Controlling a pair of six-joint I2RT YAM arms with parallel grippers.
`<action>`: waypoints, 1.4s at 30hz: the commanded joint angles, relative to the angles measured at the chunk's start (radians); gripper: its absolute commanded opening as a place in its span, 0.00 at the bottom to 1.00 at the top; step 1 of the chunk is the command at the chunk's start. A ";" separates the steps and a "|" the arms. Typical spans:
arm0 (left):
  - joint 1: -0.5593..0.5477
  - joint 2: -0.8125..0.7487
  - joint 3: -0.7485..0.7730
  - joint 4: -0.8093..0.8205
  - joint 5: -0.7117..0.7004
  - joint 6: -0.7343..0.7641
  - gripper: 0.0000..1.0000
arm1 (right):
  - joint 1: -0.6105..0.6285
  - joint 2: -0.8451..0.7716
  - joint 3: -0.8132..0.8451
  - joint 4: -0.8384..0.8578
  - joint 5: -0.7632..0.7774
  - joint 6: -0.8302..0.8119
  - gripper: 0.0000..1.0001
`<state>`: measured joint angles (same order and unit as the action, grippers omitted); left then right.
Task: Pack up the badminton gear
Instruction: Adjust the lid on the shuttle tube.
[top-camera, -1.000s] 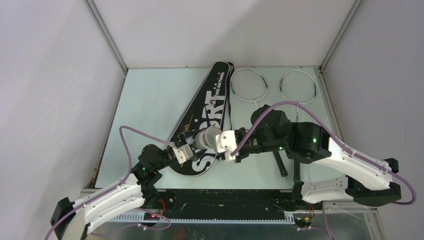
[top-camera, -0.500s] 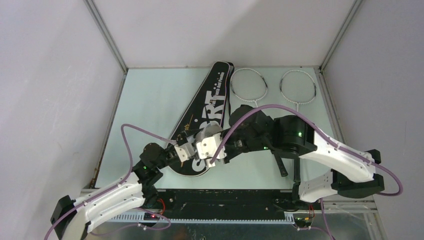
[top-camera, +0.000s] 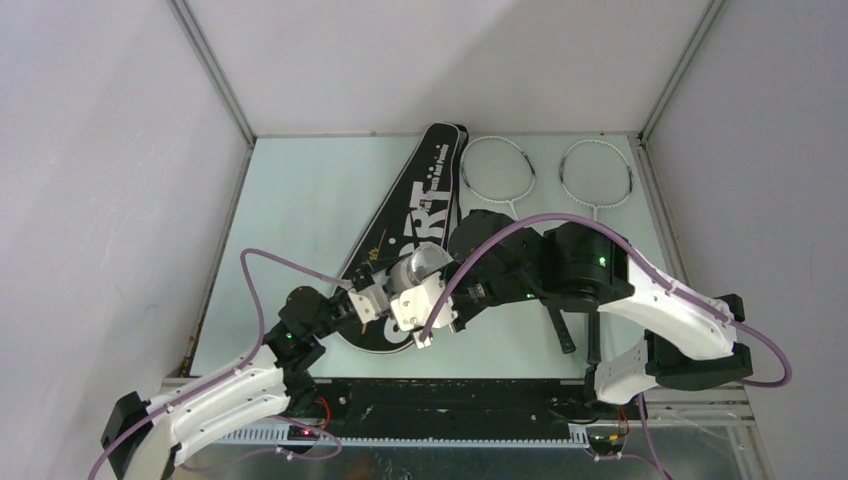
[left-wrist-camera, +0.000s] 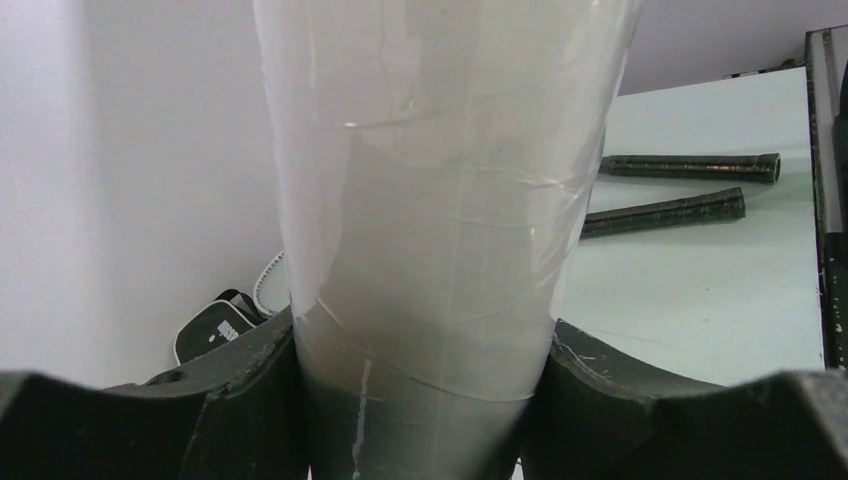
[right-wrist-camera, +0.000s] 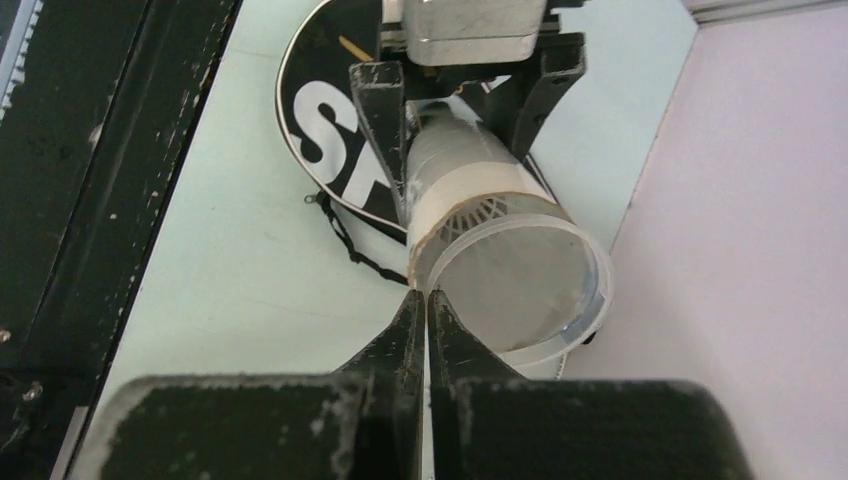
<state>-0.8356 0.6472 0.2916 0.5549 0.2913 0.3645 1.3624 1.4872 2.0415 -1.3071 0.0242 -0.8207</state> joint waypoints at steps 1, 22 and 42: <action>-0.002 -0.017 0.011 -0.023 -0.023 0.004 0.58 | 0.009 0.027 0.044 -0.075 0.024 -0.020 0.00; -0.003 -0.026 0.012 -0.037 0.006 0.016 0.58 | 0.017 0.052 0.049 -0.043 0.108 -0.010 0.04; -0.002 0.003 0.020 -0.014 0.025 -0.008 0.58 | 0.023 -0.023 -0.023 0.045 0.105 -0.032 0.25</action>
<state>-0.8356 0.6418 0.2916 0.5392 0.2939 0.3702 1.3800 1.5074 2.0228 -1.3151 0.1028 -0.8429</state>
